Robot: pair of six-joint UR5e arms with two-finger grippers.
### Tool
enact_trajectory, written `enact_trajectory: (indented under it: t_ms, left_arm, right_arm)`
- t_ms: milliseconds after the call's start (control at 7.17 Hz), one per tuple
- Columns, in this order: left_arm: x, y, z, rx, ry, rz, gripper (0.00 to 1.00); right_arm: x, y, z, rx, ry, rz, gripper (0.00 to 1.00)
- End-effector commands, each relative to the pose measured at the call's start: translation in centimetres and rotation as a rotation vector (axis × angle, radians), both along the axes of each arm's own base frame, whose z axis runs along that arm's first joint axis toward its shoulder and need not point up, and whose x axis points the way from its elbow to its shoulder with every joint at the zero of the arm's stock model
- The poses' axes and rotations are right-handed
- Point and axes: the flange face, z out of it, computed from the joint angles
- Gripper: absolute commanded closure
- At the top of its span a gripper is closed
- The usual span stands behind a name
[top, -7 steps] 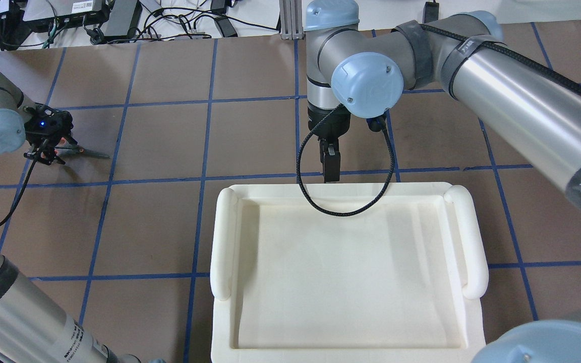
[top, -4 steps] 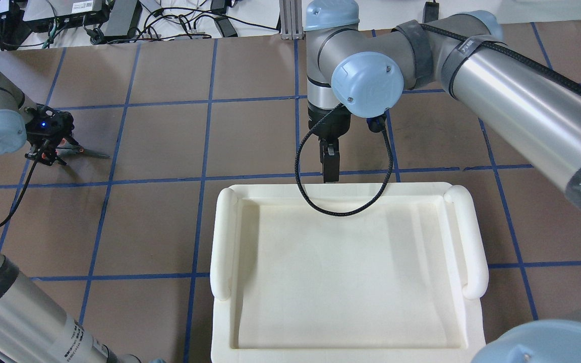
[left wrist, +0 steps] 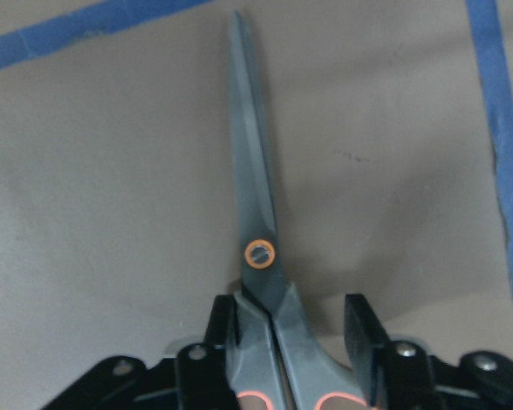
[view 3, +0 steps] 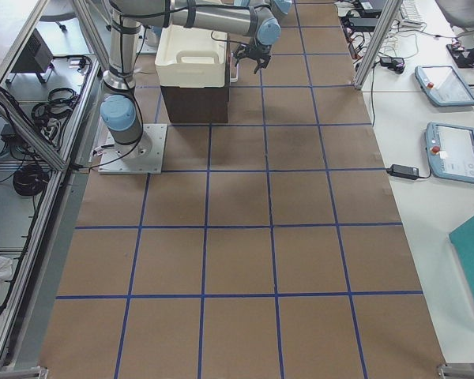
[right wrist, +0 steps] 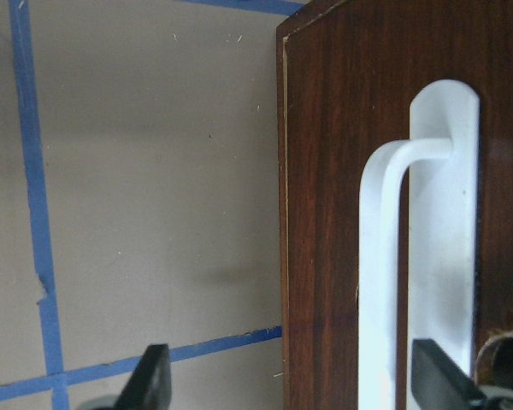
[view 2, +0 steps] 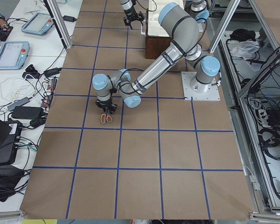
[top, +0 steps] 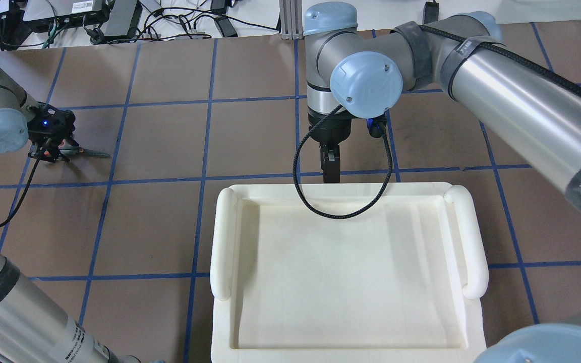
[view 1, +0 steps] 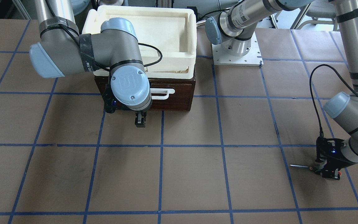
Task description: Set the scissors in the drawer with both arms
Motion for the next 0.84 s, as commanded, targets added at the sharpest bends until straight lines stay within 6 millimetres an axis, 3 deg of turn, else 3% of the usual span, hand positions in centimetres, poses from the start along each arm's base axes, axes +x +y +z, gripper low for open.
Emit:
enact_trajectory:
  t_ms: [0, 698]
  left_arm:
    - [-0.2, 0.2, 0.0, 0.001, -0.001, 0.004, 0.55]
    - [-0.5, -0.4, 2.0, -0.059, -0.050, -0.001, 0.84]
  right_arm:
    - [0.0, 0.1, -0.4, 0.011, -0.003, 0.000, 0.00]
    - [0.0, 0.4, -1.9, 0.038, 0.004, -0.002, 0.00]
